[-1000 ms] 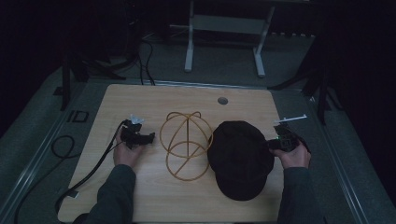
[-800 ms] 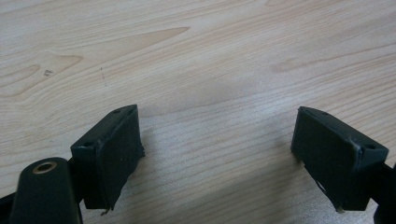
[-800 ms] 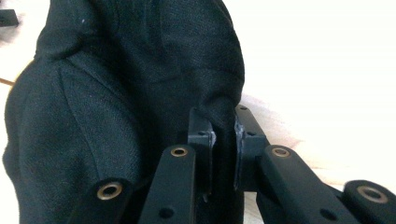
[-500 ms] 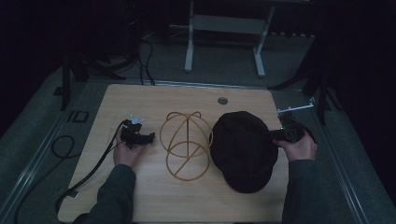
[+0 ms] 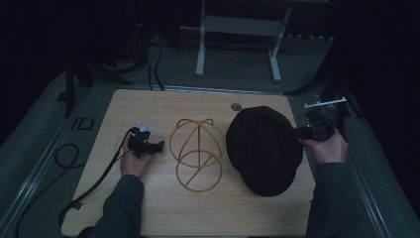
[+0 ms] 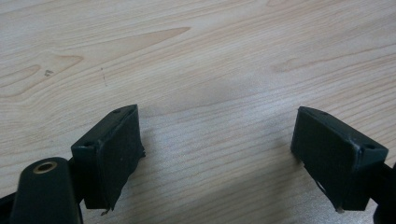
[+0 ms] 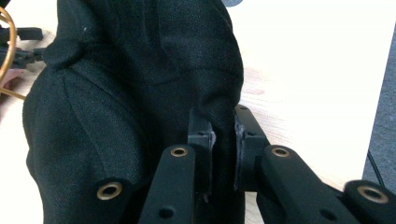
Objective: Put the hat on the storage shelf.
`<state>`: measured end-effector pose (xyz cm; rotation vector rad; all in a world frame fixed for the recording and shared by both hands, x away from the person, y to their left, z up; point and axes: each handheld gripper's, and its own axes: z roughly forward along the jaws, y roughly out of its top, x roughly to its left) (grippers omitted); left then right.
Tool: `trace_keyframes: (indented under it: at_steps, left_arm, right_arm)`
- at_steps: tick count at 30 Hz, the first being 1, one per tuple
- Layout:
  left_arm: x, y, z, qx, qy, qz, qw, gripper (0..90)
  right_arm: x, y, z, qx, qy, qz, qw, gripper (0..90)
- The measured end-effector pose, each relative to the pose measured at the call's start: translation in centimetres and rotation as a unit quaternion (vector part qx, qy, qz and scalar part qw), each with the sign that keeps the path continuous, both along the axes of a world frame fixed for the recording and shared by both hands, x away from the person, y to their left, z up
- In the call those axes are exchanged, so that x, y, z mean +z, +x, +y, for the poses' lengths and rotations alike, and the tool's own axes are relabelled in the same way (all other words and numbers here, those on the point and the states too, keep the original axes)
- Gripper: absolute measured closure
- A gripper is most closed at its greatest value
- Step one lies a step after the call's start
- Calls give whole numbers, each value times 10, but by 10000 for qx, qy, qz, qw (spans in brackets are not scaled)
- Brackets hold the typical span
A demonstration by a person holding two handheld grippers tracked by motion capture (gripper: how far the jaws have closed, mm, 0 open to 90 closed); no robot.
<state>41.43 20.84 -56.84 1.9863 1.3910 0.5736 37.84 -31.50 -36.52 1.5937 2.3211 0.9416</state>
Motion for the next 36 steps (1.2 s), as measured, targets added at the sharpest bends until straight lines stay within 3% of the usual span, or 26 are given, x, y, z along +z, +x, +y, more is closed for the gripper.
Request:
trace_keyframes:
  at_steps: [5,17,36]
  left_arm:
    - [0,0,0,0,1,-2,10000,157]
    - [0,0,0,-8,10,-1,10000,157]
    - [0,0,0,-11,20,4,10000,158]
  right_arm:
    - [10,5,-2,87,-21,33,10000,810]
    - [41,12,5,267,-329,18,9991,809]
    - [74,20,7,605,-617,202,9961,807]
